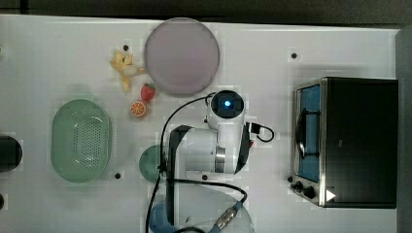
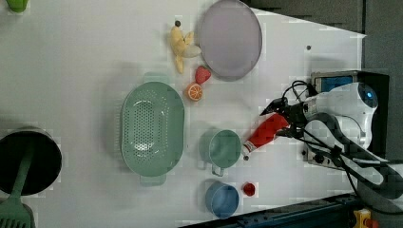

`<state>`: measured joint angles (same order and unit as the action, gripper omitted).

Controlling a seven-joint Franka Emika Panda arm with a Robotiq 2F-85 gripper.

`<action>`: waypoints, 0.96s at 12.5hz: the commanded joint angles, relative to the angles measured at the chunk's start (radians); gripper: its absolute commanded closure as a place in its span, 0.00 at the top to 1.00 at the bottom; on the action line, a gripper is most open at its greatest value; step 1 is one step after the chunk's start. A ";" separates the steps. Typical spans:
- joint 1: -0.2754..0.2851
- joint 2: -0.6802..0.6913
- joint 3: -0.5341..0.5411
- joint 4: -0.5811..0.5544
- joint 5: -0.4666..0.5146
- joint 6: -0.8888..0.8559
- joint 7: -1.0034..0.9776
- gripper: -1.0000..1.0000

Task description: Pick Ketchup from oven and place it on table.

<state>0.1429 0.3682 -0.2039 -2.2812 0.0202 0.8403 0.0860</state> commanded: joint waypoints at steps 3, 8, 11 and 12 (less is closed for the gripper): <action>0.016 -0.328 0.025 0.152 -0.019 -0.159 0.065 1.00; 0.015 -0.454 0.036 0.447 -0.030 -0.516 0.077 1.00; 0.016 -0.460 0.037 0.576 -0.031 -0.729 0.076 1.00; 0.015 -0.460 0.036 0.601 -0.031 -0.775 0.076 1.00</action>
